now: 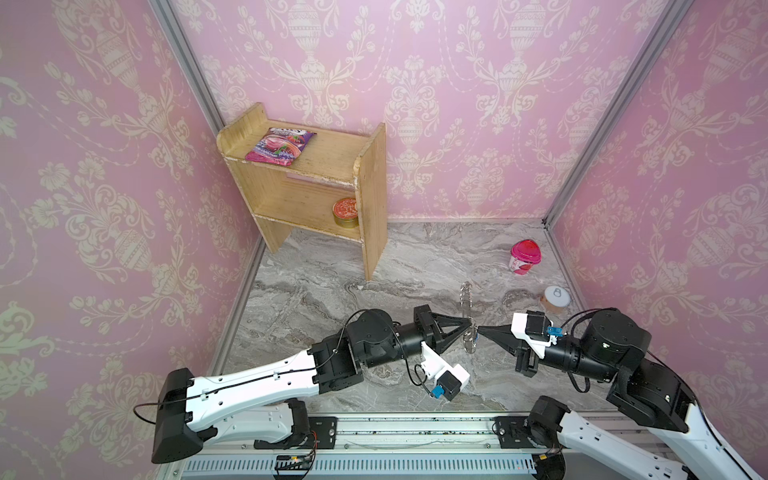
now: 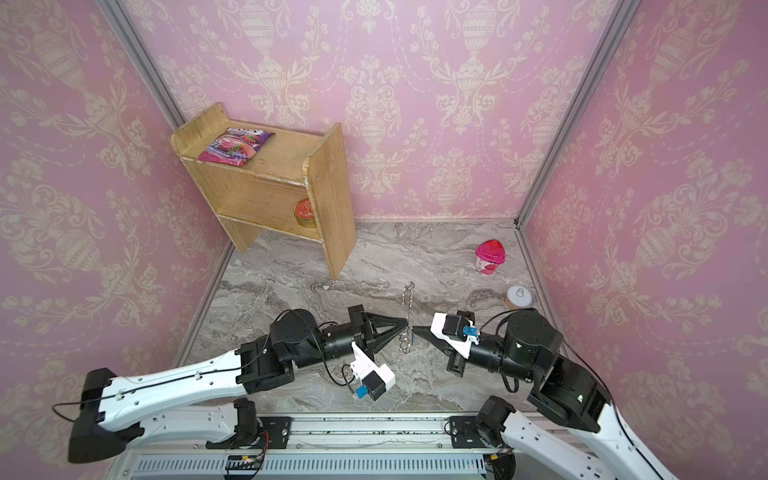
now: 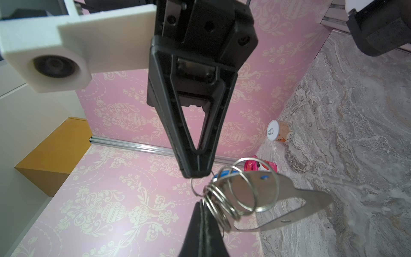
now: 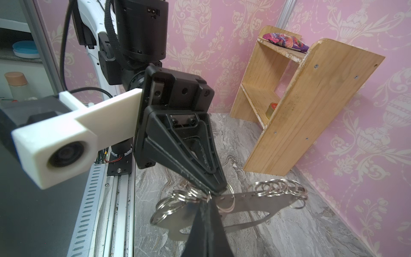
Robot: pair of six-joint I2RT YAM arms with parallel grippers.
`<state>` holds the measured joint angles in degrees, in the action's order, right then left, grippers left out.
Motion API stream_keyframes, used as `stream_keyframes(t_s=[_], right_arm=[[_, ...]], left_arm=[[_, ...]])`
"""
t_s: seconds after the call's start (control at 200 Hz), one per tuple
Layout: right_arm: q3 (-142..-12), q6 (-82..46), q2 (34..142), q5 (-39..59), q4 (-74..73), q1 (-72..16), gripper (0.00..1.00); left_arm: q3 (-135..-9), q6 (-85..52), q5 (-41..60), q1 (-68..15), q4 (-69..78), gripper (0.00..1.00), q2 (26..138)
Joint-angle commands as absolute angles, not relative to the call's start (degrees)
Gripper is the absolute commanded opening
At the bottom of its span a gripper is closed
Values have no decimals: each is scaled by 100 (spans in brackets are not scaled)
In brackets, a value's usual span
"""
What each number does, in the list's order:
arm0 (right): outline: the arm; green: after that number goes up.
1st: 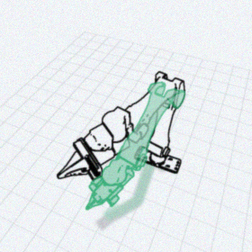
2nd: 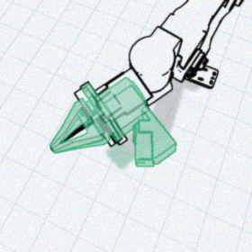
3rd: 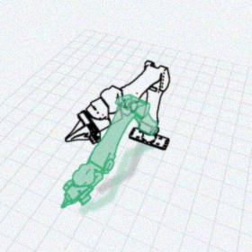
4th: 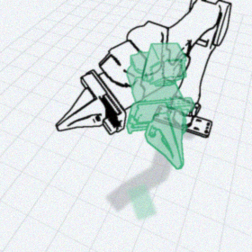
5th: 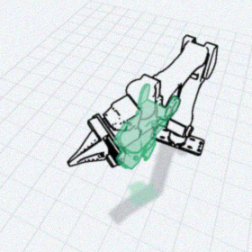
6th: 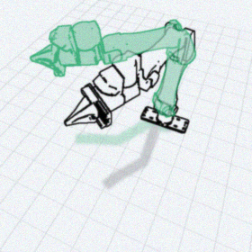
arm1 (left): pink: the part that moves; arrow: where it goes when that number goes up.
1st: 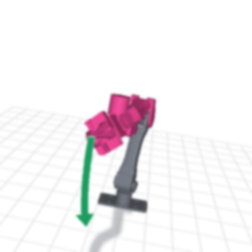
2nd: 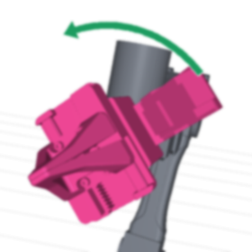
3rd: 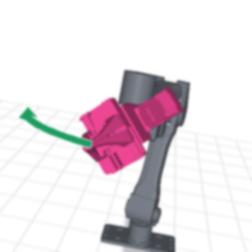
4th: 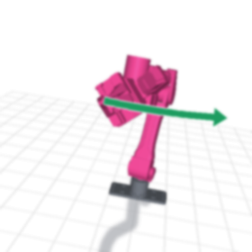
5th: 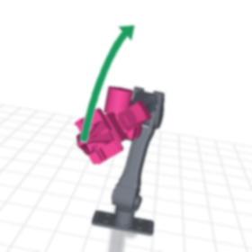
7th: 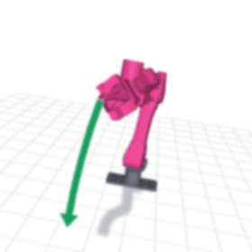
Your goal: Put the keys on the keyring
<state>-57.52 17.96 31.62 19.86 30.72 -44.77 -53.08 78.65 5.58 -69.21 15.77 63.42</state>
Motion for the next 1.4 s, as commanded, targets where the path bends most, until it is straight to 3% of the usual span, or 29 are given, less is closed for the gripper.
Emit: stream_keyframes(t_s=[0.0, 1.391], right_arm=[[-5832, 1679, 3175, 1920, 2940, -4515, 0], [-5959, 1630, 3270, 1521, 2939, -4513, 0]], left_arm=[[-5267, 7958, 514, -6972, 1695, 0, 6209], [-5249, 8154, 483, -7088, 1488, 0, 6171]])
